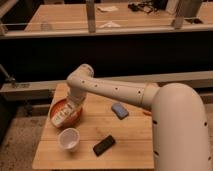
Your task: Place the bottle in the ceramic bowl
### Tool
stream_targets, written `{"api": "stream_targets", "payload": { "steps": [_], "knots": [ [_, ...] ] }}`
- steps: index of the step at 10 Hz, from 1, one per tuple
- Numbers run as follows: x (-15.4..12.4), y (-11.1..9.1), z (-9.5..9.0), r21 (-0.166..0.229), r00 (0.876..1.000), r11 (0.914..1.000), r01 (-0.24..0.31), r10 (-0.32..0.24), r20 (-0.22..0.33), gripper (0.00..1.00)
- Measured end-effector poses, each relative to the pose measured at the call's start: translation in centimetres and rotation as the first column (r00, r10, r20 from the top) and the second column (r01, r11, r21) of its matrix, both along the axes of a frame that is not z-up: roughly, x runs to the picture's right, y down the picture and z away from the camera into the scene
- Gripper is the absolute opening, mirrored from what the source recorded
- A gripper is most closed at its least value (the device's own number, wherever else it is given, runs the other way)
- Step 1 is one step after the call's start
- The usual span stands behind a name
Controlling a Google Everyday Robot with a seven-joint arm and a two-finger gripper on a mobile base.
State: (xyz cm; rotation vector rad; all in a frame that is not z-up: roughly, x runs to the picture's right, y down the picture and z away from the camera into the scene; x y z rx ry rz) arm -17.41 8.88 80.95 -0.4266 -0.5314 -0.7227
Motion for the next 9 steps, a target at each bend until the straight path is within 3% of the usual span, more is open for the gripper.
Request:
{"api": "stream_targets", "payload": {
  "steps": [9],
  "knots": [
    [0.3, 0.4, 0.15, -0.006, 0.999, 0.9992, -0.04, 0.04, -0.016, 0.53]
  ]
}}
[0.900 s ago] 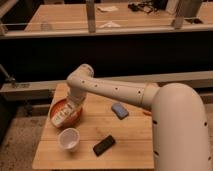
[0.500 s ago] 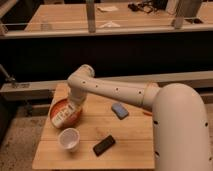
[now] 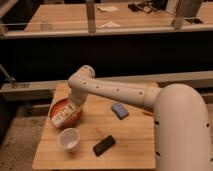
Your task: Place the bottle in the ceramic bowl
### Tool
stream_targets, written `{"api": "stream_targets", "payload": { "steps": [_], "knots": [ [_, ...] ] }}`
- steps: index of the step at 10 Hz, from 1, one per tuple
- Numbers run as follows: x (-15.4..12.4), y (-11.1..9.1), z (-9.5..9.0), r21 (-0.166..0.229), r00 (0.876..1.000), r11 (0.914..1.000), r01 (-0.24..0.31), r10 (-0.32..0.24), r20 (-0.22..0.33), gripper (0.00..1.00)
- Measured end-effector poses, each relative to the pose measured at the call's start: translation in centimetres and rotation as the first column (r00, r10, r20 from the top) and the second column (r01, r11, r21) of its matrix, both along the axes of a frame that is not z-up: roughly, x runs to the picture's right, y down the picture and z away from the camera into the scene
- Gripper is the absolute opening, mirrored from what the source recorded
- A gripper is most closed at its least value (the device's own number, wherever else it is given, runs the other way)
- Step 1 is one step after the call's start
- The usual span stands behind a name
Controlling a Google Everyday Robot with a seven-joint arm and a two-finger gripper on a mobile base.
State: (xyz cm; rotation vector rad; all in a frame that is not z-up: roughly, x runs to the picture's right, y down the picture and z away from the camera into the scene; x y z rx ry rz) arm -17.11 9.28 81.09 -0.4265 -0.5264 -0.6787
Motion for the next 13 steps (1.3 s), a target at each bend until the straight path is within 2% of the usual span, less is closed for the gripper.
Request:
{"api": "stream_targets", "payload": {
  "steps": [3, 5, 9, 11, 13],
  "knots": [
    [0.06, 0.03, 0.02, 0.001, 1.0, 1.0, -0.005, 0.005, -0.002, 0.52],
    [0.14, 0.0, 0.11, -0.001, 1.0, 0.9998, -0.018, 0.018, -0.01, 0.42],
    [0.25, -0.03, 0.22, -0.002, 0.999, 0.9995, -0.031, 0.031, -0.014, 0.42],
    [0.23, -0.04, 0.26, -0.003, 0.999, 0.9994, -0.034, 0.034, -0.014, 0.35],
    [0.25, -0.12, 0.33, -0.002, 0.999, 0.9992, -0.041, 0.041, -0.016, 0.35]
  ]
}}
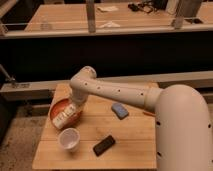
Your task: Place the bottle in the ceramic bowl
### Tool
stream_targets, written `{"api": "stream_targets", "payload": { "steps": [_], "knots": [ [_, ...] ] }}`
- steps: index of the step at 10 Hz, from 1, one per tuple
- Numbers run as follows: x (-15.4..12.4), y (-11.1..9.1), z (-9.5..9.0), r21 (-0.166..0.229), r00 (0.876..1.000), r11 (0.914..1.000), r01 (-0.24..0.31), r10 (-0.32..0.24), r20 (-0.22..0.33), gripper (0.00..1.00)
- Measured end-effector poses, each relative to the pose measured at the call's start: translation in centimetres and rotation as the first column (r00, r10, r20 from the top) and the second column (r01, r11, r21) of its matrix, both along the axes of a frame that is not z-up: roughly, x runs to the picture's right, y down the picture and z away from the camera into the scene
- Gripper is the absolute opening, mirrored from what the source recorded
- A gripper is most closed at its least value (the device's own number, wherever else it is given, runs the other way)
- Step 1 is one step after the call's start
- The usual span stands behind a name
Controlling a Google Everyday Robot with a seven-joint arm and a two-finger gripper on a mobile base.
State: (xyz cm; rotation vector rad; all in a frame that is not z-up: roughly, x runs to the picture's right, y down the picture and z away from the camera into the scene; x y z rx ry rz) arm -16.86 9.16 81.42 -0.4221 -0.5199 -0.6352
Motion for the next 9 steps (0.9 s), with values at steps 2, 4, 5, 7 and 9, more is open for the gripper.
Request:
{"api": "stream_targets", "payload": {
  "steps": [2, 4, 5, 7, 9],
  "knots": [
    [0.06, 0.01, 0.07, -0.001, 1.0, 1.0, -0.007, 0.007, -0.003, 0.35],
    [0.08, 0.01, 0.11, -0.001, 1.0, 0.9999, -0.012, 0.012, -0.005, 0.35],
    [0.07, -0.01, 0.12, -0.001, 1.0, 0.9999, -0.015, 0.015, -0.006, 0.35],
    [0.07, -0.02, 0.19, -0.002, 1.0, 0.9998, -0.021, 0.021, -0.007, 0.35],
    [0.07, -0.03, 0.24, -0.002, 1.0, 0.9997, -0.026, 0.026, -0.009, 0.35]
  ]
}}
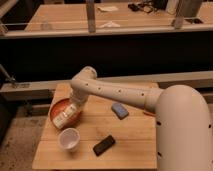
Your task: Place the bottle in the ceramic bowl
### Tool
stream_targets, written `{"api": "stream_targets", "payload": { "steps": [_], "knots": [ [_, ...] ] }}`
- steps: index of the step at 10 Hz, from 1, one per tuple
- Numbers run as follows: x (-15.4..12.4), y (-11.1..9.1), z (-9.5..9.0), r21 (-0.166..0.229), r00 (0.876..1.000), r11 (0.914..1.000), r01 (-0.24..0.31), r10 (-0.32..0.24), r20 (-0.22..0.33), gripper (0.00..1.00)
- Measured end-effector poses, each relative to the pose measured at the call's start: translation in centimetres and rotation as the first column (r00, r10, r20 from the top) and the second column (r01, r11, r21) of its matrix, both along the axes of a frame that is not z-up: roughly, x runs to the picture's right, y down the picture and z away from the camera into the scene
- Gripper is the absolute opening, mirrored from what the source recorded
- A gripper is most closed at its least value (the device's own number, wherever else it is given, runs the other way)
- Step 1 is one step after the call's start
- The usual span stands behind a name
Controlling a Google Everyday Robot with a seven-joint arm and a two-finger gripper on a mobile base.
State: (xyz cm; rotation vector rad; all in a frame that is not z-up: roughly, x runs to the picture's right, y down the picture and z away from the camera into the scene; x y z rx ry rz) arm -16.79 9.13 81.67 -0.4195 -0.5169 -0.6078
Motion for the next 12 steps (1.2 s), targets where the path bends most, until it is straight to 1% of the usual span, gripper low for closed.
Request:
{"api": "stream_targets", "payload": {
  "steps": [7, 9, 12],
  "knots": [
    [0.03, -0.03, 0.14, 0.0, 1.0, 0.9999, -0.016, 0.016, -0.007, 0.35],
    [0.05, -0.02, 0.18, -0.001, 1.0, 0.9998, -0.021, 0.021, -0.009, 0.41],
    [0.1, 0.02, 0.27, -0.002, 0.999, 0.9996, -0.029, 0.029, -0.013, 0.41]
  ]
}}
